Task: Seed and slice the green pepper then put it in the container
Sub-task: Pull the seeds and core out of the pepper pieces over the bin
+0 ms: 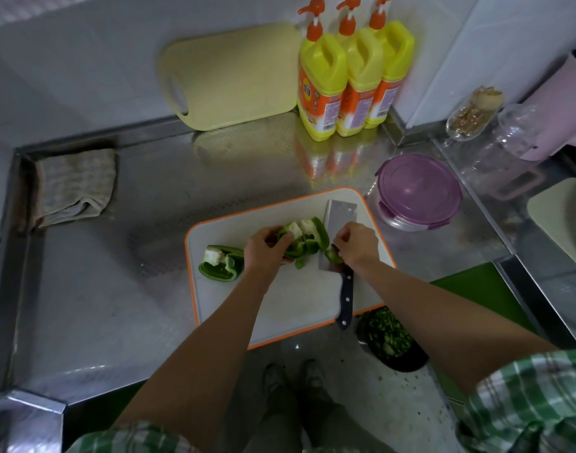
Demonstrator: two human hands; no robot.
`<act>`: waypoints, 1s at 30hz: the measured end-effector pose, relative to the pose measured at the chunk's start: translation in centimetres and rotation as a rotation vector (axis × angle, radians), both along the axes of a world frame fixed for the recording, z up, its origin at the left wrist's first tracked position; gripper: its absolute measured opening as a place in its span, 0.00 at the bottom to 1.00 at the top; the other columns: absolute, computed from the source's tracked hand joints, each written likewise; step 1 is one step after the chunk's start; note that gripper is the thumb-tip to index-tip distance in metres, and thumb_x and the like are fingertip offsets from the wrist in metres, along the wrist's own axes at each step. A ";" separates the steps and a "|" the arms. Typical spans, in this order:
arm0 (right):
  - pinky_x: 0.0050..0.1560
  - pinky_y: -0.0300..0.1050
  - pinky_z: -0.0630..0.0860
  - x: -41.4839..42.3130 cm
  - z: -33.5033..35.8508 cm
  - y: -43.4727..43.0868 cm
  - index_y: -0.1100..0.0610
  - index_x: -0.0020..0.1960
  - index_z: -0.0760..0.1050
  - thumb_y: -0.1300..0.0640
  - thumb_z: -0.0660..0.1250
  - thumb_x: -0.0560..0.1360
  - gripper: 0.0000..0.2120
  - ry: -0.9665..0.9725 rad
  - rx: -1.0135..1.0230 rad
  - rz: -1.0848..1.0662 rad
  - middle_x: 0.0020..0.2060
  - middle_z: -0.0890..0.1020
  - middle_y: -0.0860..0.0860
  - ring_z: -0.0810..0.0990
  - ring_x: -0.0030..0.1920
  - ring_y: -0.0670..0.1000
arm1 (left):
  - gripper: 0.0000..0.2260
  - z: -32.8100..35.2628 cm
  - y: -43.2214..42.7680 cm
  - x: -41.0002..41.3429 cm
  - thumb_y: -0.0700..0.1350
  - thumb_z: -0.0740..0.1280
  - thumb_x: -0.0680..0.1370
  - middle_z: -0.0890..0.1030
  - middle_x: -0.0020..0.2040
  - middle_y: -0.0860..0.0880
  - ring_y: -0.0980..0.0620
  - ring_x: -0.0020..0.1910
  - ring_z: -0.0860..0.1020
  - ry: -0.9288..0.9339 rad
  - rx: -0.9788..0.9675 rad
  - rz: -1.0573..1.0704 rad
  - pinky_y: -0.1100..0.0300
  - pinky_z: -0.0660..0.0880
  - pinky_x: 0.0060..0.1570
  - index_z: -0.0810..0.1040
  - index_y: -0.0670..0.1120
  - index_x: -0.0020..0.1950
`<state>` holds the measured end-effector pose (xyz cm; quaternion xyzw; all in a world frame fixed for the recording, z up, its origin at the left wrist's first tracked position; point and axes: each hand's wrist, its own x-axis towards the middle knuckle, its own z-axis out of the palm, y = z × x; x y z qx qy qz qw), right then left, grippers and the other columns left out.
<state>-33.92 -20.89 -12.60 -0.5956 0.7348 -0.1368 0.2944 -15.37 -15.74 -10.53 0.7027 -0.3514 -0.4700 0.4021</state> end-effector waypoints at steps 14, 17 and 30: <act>0.38 0.43 0.69 1.2 -0.1 -0.6 0.62 0.43 0.77 0.59 0.62 0.76 0.08 0.144 0.105 0.128 0.40 0.80 0.58 0.81 0.44 0.59 | 0.15 0.2 -0.3 0.1 0.47 0.73 0.74 0.83 0.49 0.43 0.44 0.48 0.83 0.040 0.008 -0.022 0.44 0.82 0.45 0.80 0.44 0.59; 0.38 0.44 0.69 0.9 0.7 -0.1 0.58 0.36 0.70 0.59 0.63 0.76 0.10 0.040 0.078 0.105 0.38 0.78 0.57 0.78 0.41 0.56 | 0.13 0.7 -0.3 -0.2 0.44 0.72 0.76 0.82 0.49 0.42 0.44 0.48 0.83 0.088 0.027 -0.045 0.45 0.82 0.45 0.79 0.42 0.59; 0.28 0.37 0.73 -5.0 4.3 4.6 0.60 0.39 0.71 0.71 0.68 0.72 0.10 -0.634 -0.042 -0.195 0.28 0.73 0.55 0.74 0.23 0.43 | 0.10 2.8 0.2 -7.6 0.41 0.67 0.79 0.80 0.43 0.46 0.53 0.41 0.79 0.296 0.128 -0.324 0.65 0.79 0.34 0.79 0.38 0.58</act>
